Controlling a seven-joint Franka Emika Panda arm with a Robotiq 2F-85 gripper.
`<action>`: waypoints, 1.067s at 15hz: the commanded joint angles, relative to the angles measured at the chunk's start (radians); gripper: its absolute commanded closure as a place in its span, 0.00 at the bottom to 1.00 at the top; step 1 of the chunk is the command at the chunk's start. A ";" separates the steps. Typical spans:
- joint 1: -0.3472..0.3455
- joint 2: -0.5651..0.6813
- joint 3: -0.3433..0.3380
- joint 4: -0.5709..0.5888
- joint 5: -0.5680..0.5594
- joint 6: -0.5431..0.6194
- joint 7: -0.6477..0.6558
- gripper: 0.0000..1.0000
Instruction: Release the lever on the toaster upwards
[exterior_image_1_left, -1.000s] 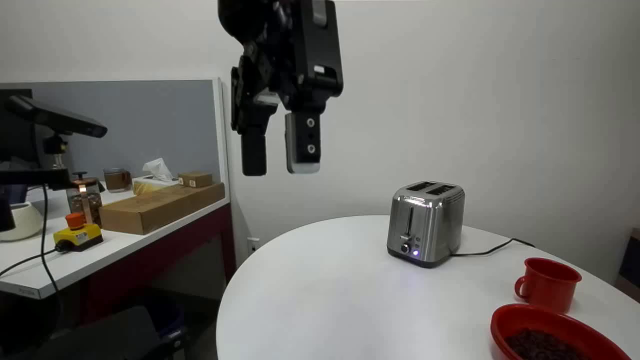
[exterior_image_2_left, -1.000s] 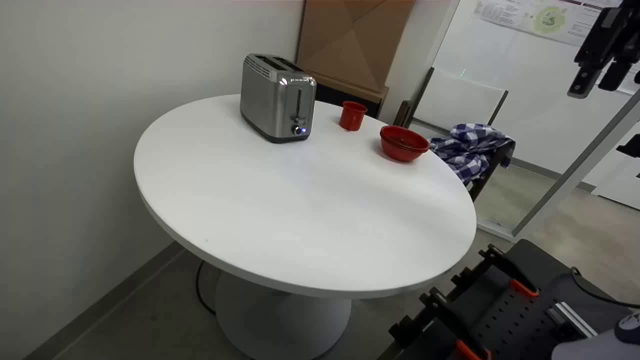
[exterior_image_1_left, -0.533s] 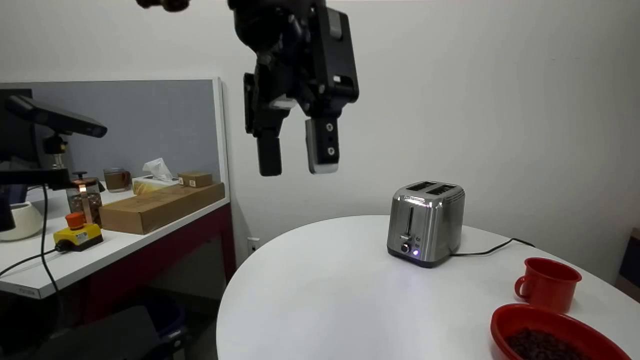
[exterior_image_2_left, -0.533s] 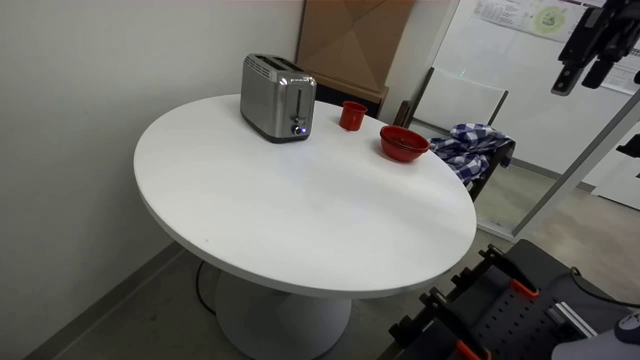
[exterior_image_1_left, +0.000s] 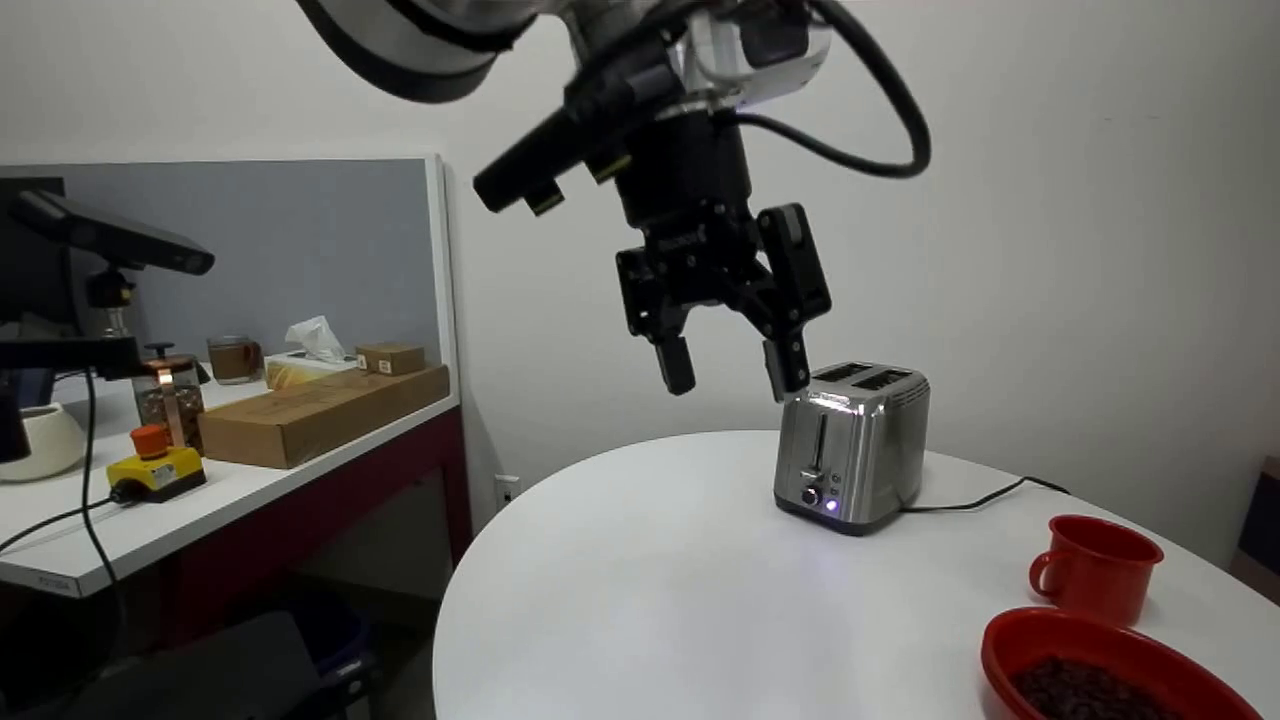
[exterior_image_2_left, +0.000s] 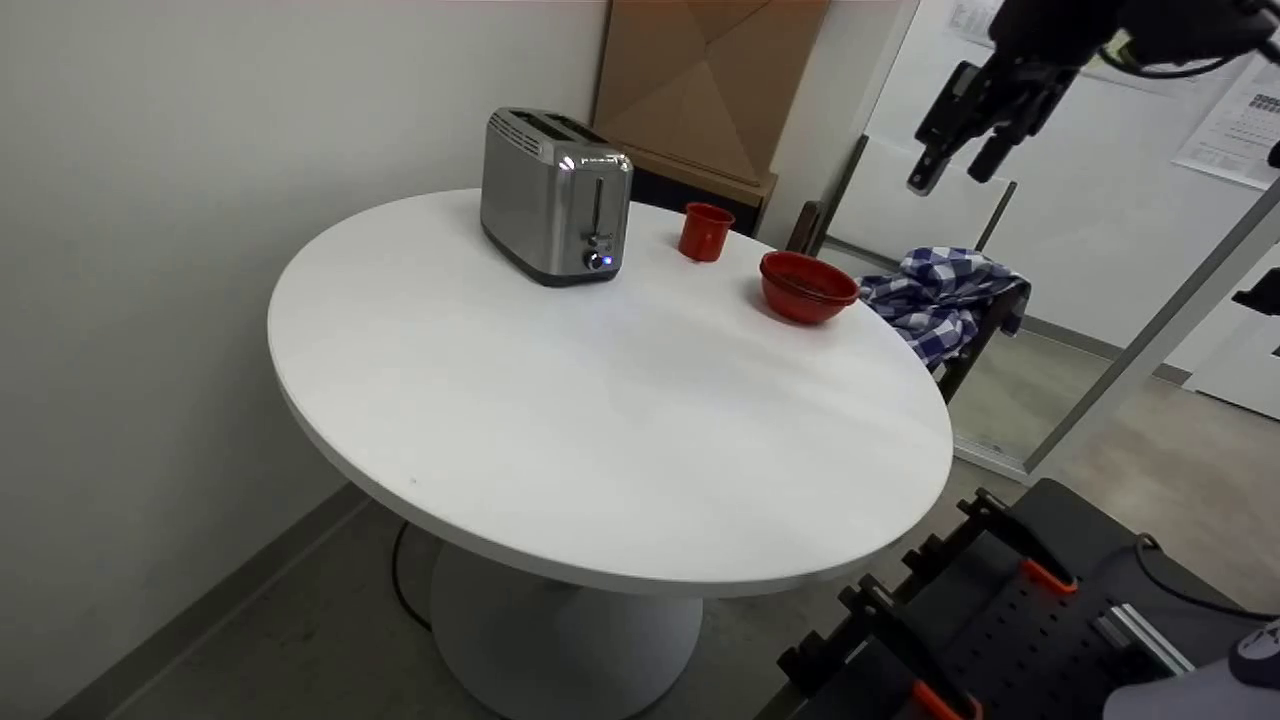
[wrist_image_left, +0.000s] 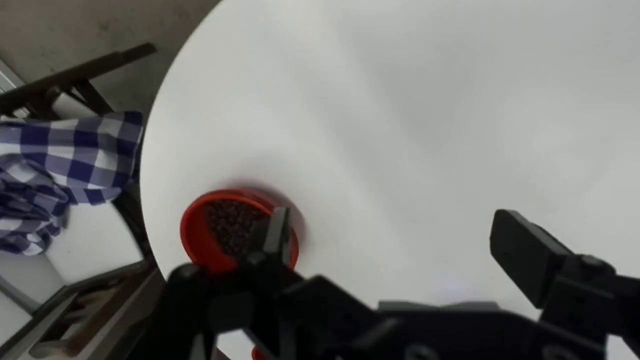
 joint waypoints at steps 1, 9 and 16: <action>-0.010 0.220 0.032 0.098 -0.030 0.150 0.034 0.00; -0.006 0.606 0.018 0.356 -0.313 0.325 0.224 0.00; 0.048 0.854 -0.010 0.583 -0.618 0.363 0.579 0.00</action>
